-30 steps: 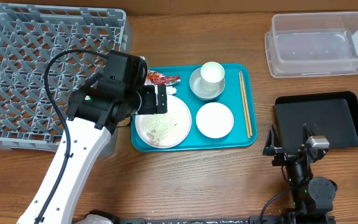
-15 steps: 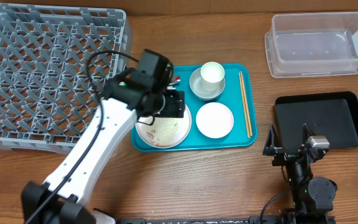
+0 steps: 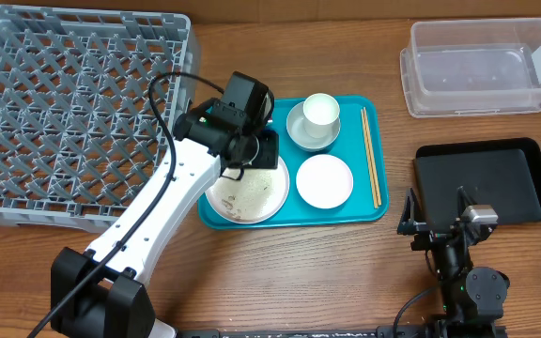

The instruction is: Sort waste into correct bins and load items into the dishwasher

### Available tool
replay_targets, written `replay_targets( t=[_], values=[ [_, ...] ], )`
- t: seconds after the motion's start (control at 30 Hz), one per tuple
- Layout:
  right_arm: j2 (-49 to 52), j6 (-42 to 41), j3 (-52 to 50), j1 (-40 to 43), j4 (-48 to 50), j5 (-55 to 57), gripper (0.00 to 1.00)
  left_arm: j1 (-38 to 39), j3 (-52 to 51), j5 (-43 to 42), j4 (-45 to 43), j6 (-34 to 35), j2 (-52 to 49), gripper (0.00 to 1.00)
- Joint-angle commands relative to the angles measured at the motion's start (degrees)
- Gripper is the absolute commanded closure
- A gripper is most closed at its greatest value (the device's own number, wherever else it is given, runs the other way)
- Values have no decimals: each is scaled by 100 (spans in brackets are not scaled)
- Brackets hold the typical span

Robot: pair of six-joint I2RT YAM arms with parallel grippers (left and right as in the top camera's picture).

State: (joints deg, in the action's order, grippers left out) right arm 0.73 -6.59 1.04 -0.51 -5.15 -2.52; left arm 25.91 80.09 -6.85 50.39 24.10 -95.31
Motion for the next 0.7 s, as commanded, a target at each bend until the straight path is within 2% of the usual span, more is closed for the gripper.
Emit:
replay_targets(
  t=[0.0, 0.07, 0.13, 0.27, 0.33, 0.43, 0.47, 0.53, 0.67],
  values=[
    [-57, 24, -57, -39, 39, 55, 0, 50, 149, 1027, -271, 83, -63, 53],
    [-57, 24, -57, -39, 39, 55, 0, 48, 149, 1307, -522, 81, -63, 55],
    [-57, 24, -57, -39, 39, 52, 0, 48, 149, 1373, -704, 76, -68, 43],
    [-57, 24, -57, -39, 39, 52, 0, 37, 149, 1373, -737, 11, -68, 31],
    [-57, 24, -57, -39, 39, 55, 0, 31, 149, 1394, -673, 11, -68, 34],
    [-57, 24, -57, -39, 39, 55, 0, 28, 151, 1620, -562, -144, -57, 55],
    [-57, 24, -57, -39, 39, 55, 0, 26, 153, 1764, -514, -138, -46, 56],
    [-57, 24, -57, -39, 39, 55, 0, 4, 175, 1921, -396, -146, 20, 44],
    [-57, 24, -57, -39, 39, 55, 0, -118, 262, 1954, -269, -229, 247, 40]
  ],
)
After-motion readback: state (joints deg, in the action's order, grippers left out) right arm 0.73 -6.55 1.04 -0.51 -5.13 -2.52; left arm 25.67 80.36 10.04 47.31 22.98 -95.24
